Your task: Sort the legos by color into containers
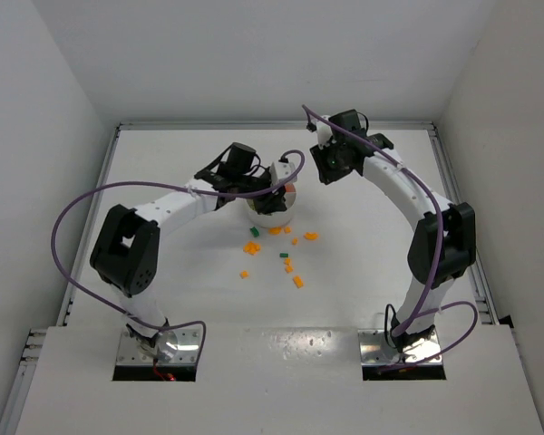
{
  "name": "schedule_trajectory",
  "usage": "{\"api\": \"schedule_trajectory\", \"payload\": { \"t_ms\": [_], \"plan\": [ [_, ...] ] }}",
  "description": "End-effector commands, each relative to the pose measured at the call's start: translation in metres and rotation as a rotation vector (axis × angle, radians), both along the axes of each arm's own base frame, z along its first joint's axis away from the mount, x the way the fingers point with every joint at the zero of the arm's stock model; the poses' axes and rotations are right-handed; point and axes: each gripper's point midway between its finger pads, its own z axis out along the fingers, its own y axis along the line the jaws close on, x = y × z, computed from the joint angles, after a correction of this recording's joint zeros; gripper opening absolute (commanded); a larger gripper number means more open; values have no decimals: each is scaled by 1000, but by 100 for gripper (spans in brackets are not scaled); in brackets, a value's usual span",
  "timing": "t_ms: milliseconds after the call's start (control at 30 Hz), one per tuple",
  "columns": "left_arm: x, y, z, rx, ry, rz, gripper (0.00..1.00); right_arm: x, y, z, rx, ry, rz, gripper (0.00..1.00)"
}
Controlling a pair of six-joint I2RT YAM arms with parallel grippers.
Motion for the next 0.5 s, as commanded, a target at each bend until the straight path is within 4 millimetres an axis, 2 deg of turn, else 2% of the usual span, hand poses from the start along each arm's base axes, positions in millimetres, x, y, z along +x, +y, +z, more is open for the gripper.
{"api": "schedule_trajectory", "payload": {
  "t_ms": [0, 33, 100, 133, 200, 267, 333, 467],
  "plan": [
    [14, -17, 26, -63, -57, 4, 19, 12, 5, 21, 43, -56, -8, 34],
    [17, -18, 30, -64, -69, 11, 19, 10, 5, 17, 40, -48, -8, 34],
    [20, -20, 21, -58, -46, 16, 21, 10, 5, 17, 40, -48, -8, 34],
    [23, -20, 25, -58, -56, 23, 21, 10, 5, 17, 40, -48, -8, 34],
    [24, -21, 15, -47, -38, 24, 24, 10, 5, 17, 40, -48, -8, 34],
    [25, -25, 19, -53, -56, 22, 27, 12, 1, 17, 39, -48, -17, 34],
    [29, -25, 18, -47, -60, 30, 38, 12, 1, 17, 39, -48, -17, 34],
    [30, -25, 13, -39, -48, 44, 47, 11, 3, 17, 47, -45, -10, 34]
  ]
}}
